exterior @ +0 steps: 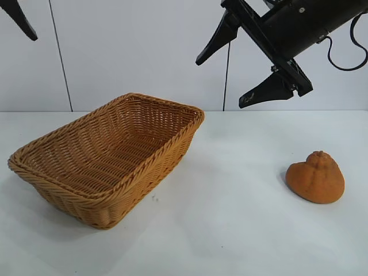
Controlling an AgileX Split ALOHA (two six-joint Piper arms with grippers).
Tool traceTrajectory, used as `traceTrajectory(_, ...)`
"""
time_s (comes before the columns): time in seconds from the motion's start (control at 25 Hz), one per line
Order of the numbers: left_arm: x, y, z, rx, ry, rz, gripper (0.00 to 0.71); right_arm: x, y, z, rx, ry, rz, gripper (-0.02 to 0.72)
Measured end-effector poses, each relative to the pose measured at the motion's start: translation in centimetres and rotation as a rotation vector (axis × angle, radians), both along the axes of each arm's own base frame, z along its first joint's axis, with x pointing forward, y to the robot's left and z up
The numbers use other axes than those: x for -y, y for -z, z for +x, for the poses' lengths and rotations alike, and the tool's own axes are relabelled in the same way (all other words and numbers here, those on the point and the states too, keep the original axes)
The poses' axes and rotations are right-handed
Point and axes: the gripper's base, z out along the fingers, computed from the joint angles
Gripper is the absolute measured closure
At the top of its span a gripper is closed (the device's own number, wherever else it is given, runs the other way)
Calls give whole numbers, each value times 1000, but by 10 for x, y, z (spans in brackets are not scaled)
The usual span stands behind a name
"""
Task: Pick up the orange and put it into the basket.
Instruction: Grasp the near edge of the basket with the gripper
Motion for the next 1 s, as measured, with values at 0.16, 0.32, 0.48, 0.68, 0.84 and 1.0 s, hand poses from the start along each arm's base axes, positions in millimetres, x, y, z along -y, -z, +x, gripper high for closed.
traceTrajectory(0.16,2,23,-8,-106,-182,-59,154,0,0,0,0,0,0,72)
traceTrajectory(0.32,-1,46,-13,-151,-309,-109,154,0,0,0,0,0,0,72)
traceTrajectory(0.48,-2,55,-14,-146,-346,-129,154,0,0,0,0,0,0,72)
traceTrajectory(0.68,-2,54,-12,-121,-347,-134,154,0,0,0,0,0,0,72)
traceTrajectory(0.84,-1,57,-11,-127,-348,-130,154,0,0,0,0,0,0,72)
traceTrajectory(1.0,2,85,2,-211,-353,-83,154,0,0,0,-1,-1,0,72)
